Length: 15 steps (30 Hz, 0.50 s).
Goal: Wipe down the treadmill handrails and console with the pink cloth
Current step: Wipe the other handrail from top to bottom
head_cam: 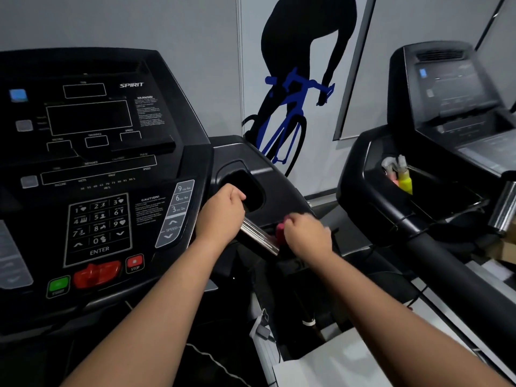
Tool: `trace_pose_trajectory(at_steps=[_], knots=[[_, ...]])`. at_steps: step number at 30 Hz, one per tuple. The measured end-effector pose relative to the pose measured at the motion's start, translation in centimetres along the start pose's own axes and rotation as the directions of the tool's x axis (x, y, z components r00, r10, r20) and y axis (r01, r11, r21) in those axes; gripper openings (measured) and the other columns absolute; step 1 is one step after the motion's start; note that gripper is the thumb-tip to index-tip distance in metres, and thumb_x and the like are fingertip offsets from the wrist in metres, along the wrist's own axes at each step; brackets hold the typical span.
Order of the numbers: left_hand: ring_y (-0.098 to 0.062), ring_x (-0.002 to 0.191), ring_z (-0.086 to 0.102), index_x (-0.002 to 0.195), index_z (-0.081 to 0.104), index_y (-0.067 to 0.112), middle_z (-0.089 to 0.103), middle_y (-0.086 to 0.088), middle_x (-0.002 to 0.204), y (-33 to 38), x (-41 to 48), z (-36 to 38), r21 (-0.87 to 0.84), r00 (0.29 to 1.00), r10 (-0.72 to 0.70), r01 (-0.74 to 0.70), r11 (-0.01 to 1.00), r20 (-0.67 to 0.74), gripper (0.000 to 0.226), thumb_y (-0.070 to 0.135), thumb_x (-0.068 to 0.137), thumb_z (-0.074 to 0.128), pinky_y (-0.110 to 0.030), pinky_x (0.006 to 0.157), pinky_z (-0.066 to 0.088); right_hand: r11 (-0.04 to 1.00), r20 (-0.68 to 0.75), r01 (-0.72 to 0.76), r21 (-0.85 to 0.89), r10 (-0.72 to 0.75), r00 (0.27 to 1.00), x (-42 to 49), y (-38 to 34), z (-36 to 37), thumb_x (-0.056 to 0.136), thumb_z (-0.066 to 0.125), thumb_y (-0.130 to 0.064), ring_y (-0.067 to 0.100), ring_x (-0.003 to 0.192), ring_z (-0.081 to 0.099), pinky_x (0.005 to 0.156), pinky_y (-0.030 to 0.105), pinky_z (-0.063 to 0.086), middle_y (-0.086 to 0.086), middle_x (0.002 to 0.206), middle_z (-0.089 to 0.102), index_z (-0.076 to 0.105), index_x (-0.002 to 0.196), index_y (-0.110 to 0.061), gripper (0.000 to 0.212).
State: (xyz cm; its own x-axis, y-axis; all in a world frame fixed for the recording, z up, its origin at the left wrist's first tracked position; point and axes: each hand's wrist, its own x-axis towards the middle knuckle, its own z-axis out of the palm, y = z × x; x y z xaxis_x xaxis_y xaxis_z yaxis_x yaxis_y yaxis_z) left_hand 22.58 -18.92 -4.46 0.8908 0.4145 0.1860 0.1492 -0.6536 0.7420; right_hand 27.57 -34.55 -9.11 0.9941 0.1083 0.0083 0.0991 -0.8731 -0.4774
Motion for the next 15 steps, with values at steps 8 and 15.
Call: trace_pose_trajectory(at_steps=[8,15], knots=[[-0.023,0.073,0.060,0.092,0.057,0.022,0.066,0.001,0.078,-0.4,-0.2,0.3,-0.046,0.995,0.056,-0.060,0.997,-0.083,0.025,0.022,0.100,0.033,-0.037,0.065,0.045,0.892,0.081,0.452,-0.010,-0.450,0.889,6.1,-4.1,2.3,0.094,0.042,-0.047,0.031,0.124,0.038,0.101,0.042,0.033,-0.003,0.142,0.044,0.029,0.142,-0.044,0.050],[-0.017,0.069,0.060,0.093,0.059,0.022,0.065,0.004,0.072,-0.6,-0.1,0.5,-0.062,0.991,0.071,-0.079,0.995,-0.113,0.024,0.021,0.100,0.036,-0.037,0.064,0.046,0.929,-0.084,0.310,-0.202,-0.332,0.940,8.2,-0.7,4.9,0.095,0.030,-0.048,0.027,0.133,0.025,0.103,0.044,0.022,-0.003,0.149,0.032,0.037,0.137,-0.040,0.043]])
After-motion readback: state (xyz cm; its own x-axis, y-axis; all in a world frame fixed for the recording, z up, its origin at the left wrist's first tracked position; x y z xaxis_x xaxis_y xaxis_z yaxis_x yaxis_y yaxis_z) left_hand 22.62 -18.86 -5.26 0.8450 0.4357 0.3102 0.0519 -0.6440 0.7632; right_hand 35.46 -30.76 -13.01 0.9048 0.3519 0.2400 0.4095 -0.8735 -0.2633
